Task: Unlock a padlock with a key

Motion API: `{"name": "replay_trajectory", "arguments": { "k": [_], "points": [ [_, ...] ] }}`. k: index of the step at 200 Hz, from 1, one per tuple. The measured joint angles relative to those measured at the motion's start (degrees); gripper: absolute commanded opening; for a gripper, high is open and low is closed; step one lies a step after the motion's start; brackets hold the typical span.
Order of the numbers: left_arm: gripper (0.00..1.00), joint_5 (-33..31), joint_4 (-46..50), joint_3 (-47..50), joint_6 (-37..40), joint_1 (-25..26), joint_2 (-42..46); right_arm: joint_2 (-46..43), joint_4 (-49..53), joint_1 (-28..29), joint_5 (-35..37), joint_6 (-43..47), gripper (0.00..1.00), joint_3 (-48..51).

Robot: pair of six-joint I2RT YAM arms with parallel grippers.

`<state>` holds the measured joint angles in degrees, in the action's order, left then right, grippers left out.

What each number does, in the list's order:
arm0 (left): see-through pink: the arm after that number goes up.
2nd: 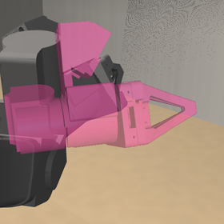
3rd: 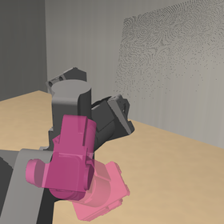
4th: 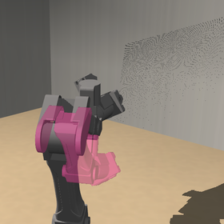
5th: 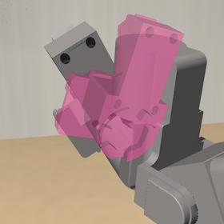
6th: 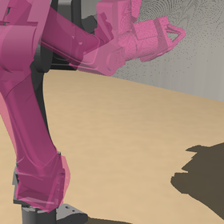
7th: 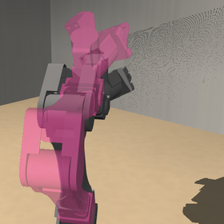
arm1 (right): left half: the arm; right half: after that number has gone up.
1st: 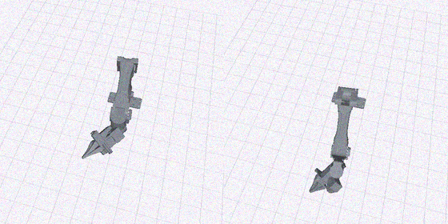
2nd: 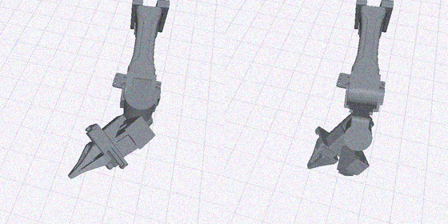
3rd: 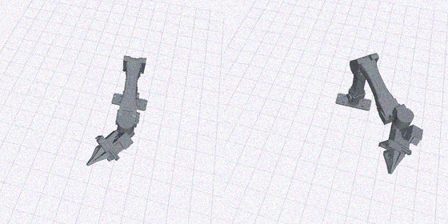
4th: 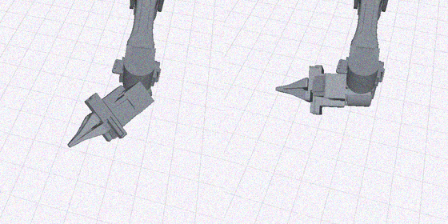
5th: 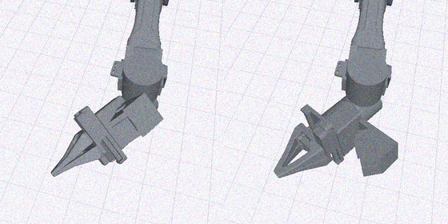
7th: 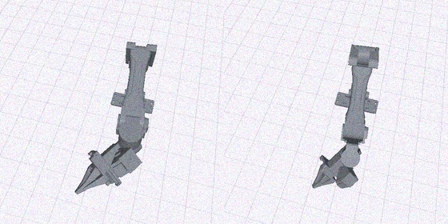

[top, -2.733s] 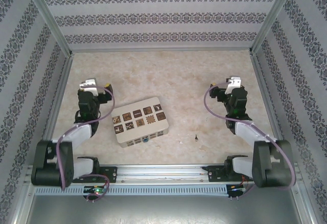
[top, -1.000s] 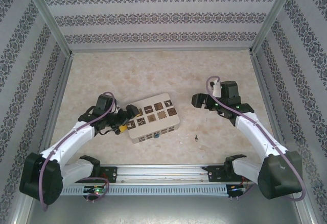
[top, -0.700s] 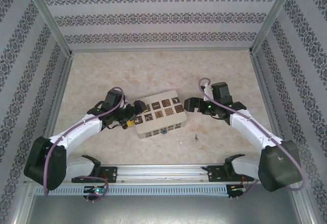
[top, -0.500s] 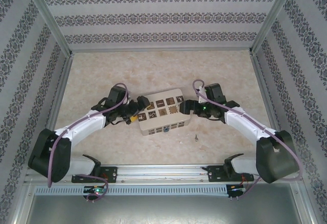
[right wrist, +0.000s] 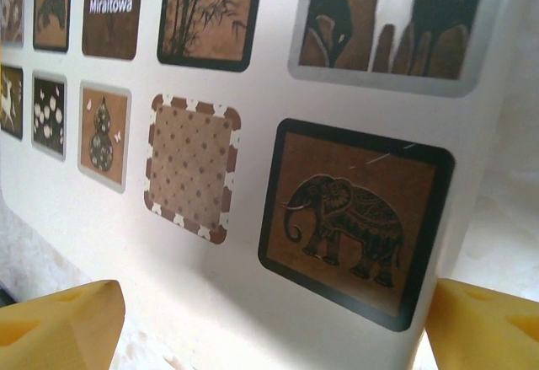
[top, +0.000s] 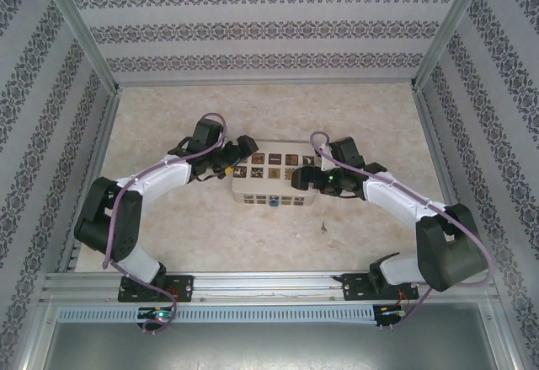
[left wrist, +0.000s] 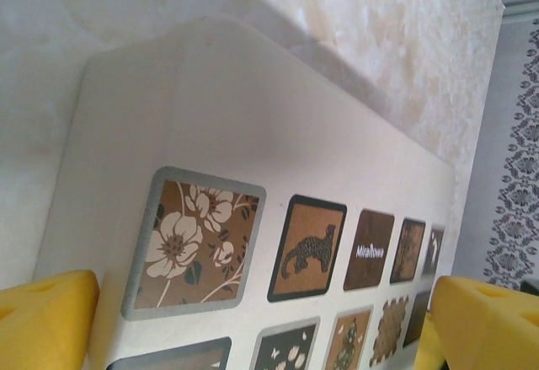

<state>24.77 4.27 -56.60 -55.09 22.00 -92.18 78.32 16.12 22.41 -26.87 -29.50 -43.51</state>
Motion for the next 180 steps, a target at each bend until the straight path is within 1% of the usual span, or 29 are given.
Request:
{"name": "replay_trajectory", "arguments": {
  "k": [47, 82, 114, 149, 167, 180],
  "points": [
    [0.99, -0.3, 0.1, -5.5, 2.5, -0.4, -5.0, -1.7, 3.0, 3.3, 1.8, -0.8, 0.90, 0.0],
    [0.99, -0.2, 0.9, -8.4, 3.7, -0.4, -7.0, -1.8, 4.1, 4.1, 2.7, -0.5, 0.91, 0.0],
    [0.99, 0.4, 1.3, -9.1, 3.7, -0.9, -7.0, -3.9, 4.9, 4.8, 6.8, 0.0, 0.94, -0.2],
    [0.99, 0.1, 1.6, -8.8, 4.1, -2.1, -4.9, -10.0, 8.2, 3.8, 13.4, 1.0, 0.94, -2.0],
    [0.99, -0.1, 1.4, -7.1, 4.1, -4.0, -1.2, -13.3, 11.1, 2.4, 16.0, 1.2, 0.93, -2.6],
    [0.99, -1.0, 1.5, -5.4, 4.3, -5.5, 2.3, -15.5, 13.9, 1.7, 17.4, 1.2, 0.90, -2.6]
  ]
}}
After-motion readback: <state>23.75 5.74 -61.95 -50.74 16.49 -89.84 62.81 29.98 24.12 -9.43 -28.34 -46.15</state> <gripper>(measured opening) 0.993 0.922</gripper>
